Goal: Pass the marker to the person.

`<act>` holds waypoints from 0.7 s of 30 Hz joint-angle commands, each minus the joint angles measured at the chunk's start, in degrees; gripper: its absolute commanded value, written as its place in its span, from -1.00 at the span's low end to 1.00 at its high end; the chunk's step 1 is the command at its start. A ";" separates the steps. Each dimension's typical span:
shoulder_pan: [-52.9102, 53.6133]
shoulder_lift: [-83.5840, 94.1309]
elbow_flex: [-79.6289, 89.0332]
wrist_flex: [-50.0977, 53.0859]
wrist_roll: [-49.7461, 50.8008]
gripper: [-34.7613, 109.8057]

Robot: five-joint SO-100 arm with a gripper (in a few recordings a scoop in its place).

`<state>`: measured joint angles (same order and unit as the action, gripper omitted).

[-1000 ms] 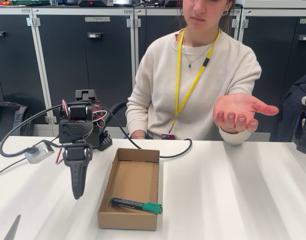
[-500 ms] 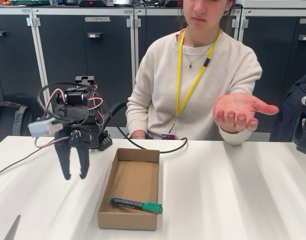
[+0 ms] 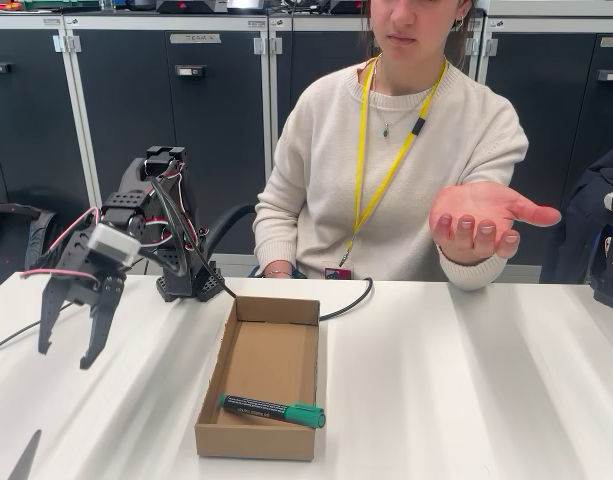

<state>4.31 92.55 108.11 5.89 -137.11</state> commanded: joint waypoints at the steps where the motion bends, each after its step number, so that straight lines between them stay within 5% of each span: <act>1: -5.10 0.26 0.44 -6.50 -2.72 -0.18; 8: -13.36 -10.28 -24.17 16.52 10.20 -0.18; 21: -21.27 -11.43 -18.90 19.95 4.39 -0.20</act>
<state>-16.61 77.26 87.63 26.28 -130.61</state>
